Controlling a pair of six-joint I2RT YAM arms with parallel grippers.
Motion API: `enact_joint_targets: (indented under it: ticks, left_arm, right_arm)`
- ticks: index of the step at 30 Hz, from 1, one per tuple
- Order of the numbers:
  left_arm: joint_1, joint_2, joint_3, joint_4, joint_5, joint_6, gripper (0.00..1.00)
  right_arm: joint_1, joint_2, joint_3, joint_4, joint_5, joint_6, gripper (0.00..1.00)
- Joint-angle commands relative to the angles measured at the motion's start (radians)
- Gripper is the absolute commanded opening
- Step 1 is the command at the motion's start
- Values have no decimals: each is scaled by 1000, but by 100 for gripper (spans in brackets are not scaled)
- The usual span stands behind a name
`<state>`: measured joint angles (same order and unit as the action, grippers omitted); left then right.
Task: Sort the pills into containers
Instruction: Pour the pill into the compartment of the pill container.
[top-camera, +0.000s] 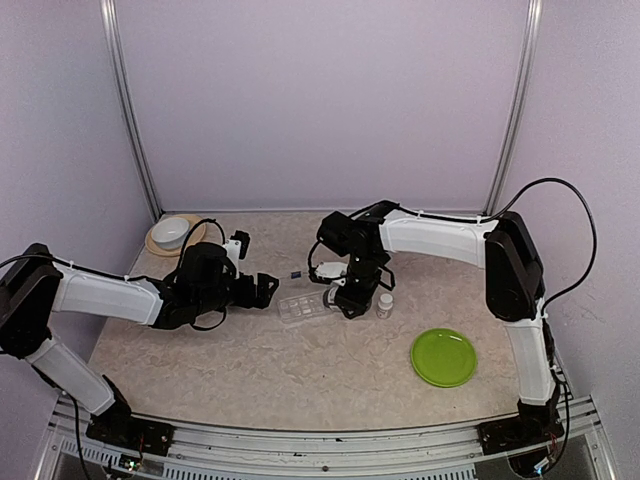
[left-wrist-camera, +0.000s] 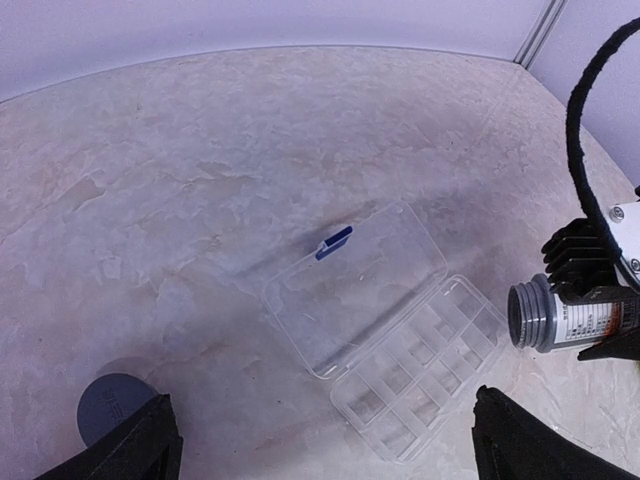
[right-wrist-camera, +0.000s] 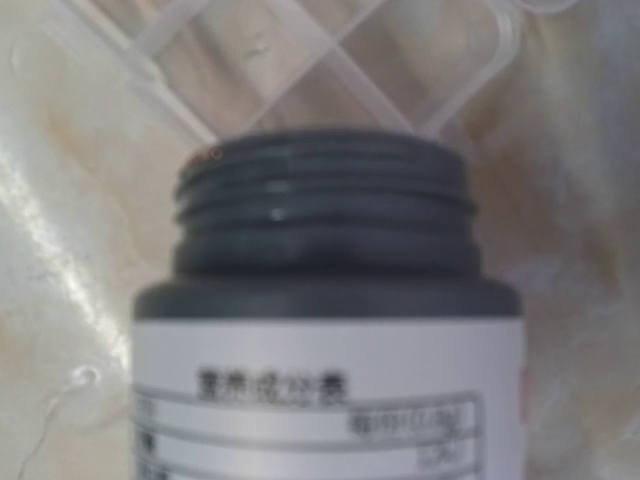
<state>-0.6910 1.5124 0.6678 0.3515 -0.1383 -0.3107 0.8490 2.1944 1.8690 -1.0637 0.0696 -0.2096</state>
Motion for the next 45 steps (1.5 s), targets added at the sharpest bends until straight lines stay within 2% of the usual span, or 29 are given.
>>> enact_joint_targets:
  ticks: [1,24,45]
  left_arm:
    - [-1,9,-7,24,6,-6,99]
    - [-1,18,-5,27,11,-9,99]
    - [-1,40,3,20,7,-13,99]
  right_arm:
    - [8,14,0,-7,16,-6,0]
    - [7,16,-18,-8,25,-18,0]
    - [1,-50,-85,-5,63,-52,0]
